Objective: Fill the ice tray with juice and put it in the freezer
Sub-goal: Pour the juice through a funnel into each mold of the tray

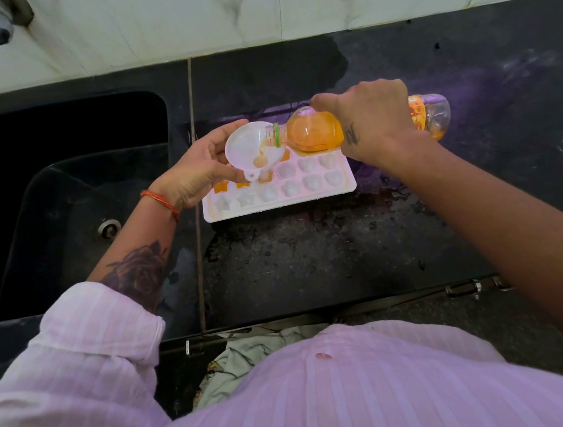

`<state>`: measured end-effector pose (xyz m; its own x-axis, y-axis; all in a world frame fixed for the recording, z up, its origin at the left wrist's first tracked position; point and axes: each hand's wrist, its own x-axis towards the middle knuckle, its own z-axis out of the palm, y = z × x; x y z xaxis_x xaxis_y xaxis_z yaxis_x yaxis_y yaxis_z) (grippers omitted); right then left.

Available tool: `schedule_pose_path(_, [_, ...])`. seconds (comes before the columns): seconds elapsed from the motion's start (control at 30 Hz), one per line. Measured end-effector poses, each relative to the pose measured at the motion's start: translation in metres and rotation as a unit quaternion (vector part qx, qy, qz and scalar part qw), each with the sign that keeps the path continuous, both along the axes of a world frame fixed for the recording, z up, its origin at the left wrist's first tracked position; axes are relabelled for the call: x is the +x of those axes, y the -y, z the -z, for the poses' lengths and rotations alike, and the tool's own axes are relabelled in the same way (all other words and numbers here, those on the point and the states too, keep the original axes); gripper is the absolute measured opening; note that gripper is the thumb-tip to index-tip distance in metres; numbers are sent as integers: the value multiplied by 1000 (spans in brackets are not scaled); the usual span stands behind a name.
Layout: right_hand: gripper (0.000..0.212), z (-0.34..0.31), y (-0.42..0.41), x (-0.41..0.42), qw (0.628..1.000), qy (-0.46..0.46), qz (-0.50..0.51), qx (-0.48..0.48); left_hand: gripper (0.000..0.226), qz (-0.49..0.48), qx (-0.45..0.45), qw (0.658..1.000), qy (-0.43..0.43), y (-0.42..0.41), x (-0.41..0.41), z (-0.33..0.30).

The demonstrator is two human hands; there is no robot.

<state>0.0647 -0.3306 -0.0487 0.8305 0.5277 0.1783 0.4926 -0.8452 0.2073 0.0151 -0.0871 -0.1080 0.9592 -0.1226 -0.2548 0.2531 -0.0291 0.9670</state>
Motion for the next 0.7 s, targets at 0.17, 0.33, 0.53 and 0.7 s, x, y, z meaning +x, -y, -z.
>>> schedule_pose_path(0.17, [45, 1, 1, 0, 1000, -3, -1, 4, 81, -1, -3, 1000, -1, -1, 2, 1])
schedule_pose_path(0.33, [41, 1, 3, 0, 1000, -1, 9, 9, 81, -1, 1, 1000, 2, 0, 2, 2])
schedule_pose_path(0.53, [40, 0, 7, -2, 999, -15, 18, 28, 80, -2, 1, 1000, 10, 1, 3, -4])
schedule_pose_path(0.7, [44, -2, 11, -6, 999, -22, 23, 30, 79, -1, 2, 1000, 12, 1, 5, -3])
